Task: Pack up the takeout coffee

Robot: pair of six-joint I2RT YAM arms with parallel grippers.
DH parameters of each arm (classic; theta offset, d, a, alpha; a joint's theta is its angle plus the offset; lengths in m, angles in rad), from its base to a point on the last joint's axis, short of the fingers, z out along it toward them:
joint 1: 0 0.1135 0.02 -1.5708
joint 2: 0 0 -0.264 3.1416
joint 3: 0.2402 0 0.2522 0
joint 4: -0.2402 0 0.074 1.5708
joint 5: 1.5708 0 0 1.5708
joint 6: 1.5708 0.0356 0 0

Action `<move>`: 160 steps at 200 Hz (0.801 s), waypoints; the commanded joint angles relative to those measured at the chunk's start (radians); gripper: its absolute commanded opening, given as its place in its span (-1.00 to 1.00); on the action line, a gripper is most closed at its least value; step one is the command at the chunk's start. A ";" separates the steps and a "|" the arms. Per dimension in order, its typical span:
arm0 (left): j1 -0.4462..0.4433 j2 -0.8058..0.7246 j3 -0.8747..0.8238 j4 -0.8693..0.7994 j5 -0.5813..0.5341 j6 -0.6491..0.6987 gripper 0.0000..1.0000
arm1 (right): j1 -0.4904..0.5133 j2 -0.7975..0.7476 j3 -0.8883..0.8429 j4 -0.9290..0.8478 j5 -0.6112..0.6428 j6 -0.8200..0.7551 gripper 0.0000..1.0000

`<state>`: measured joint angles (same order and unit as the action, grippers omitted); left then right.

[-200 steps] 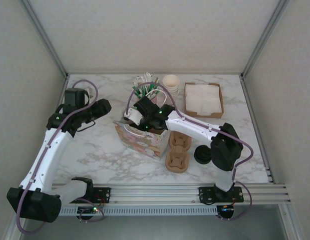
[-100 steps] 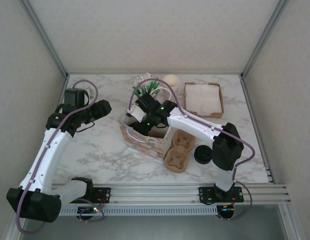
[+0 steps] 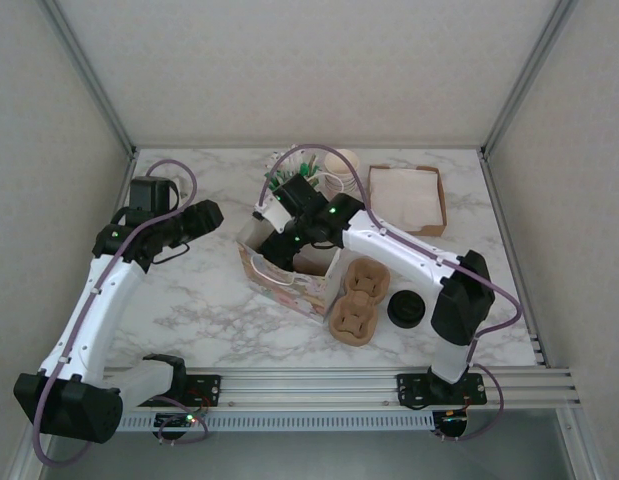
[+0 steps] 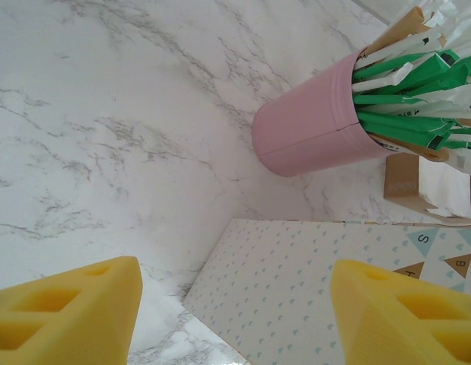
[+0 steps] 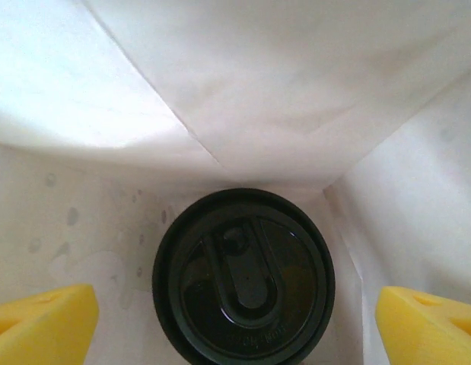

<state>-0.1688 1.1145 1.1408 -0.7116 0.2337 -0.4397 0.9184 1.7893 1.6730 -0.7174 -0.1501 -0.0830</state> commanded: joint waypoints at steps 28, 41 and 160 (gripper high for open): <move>-0.010 0.005 0.031 -0.026 -0.001 0.027 0.34 | -0.008 -0.057 0.071 -0.049 0.013 0.028 0.89; -0.010 0.007 0.033 -0.027 -0.001 0.028 0.34 | -0.007 -0.059 0.082 -0.066 0.018 0.030 0.86; -0.009 0.000 0.036 -0.034 -0.007 0.037 0.34 | -0.008 -0.101 0.128 -0.188 0.057 0.019 0.32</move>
<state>-0.1688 1.1210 1.1431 -0.7197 0.2329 -0.4213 0.9169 1.7237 1.7683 -0.8665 -0.1200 -0.0589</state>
